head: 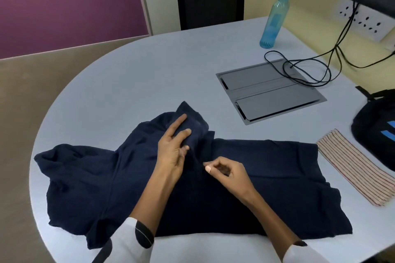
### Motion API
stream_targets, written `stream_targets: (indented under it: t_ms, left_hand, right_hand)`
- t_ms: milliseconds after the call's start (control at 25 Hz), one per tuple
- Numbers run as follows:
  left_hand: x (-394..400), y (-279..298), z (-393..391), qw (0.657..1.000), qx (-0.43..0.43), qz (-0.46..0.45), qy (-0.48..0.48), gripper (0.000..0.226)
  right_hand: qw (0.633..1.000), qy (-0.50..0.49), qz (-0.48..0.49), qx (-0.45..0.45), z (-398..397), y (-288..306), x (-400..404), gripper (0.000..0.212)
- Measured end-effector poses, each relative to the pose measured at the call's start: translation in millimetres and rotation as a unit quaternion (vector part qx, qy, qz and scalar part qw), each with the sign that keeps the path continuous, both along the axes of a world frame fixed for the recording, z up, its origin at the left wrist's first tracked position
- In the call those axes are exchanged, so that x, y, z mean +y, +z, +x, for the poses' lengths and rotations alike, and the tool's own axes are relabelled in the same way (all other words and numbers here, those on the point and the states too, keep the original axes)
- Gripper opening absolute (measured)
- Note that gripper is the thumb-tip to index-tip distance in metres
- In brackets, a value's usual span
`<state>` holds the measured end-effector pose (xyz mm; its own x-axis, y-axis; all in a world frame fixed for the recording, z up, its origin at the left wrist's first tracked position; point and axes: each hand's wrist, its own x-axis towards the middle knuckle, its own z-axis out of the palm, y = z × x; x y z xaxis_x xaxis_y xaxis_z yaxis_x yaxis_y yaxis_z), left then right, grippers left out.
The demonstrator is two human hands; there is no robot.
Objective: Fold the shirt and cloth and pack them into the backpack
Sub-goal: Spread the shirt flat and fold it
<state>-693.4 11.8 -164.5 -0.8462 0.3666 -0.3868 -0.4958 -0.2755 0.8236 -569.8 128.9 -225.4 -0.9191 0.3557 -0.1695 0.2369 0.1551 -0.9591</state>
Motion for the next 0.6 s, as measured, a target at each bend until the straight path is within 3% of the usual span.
stream_targets:
  t_ms: [160, 280, 400, 520, 600]
  left_hand:
    - [30.4, 43.8, 45.4, 0.967, 0.204, -0.078, -0.135, 0.036]
    - [51.7, 60.9, 72.1, 0.923, 0.313, -0.115, -0.192, 0.043]
    - [61.3, 70.8, 85.0, 0.869, 0.416, -0.166, -0.211, 0.049]
    - [62.9, 75.3, 95.0, 0.827, 0.469, -0.184, -0.249, 0.05]
    - [64.1, 80.3, 101.1, 0.81, 0.491, -0.194, -0.255, 0.046]
  right_hand:
    - [0.998, -0.053, -0.003, 0.041, 3.7, 40.8, 19.4, 0.048]
    - [0.995, -0.048, 0.087, 0.028, 5.1, 70.7, 27.8, 0.046]
    - [0.981, -0.147, 0.092, 0.084, 16.4, 91.2, 33.5, 0.039]
    - [0.96, -0.218, 0.115, 0.129, 27.4, 104.4, 44.3, 0.062]
    - [0.956, -0.221, 0.141, 0.131, 31.9, 111.5, 49.1, 0.051]
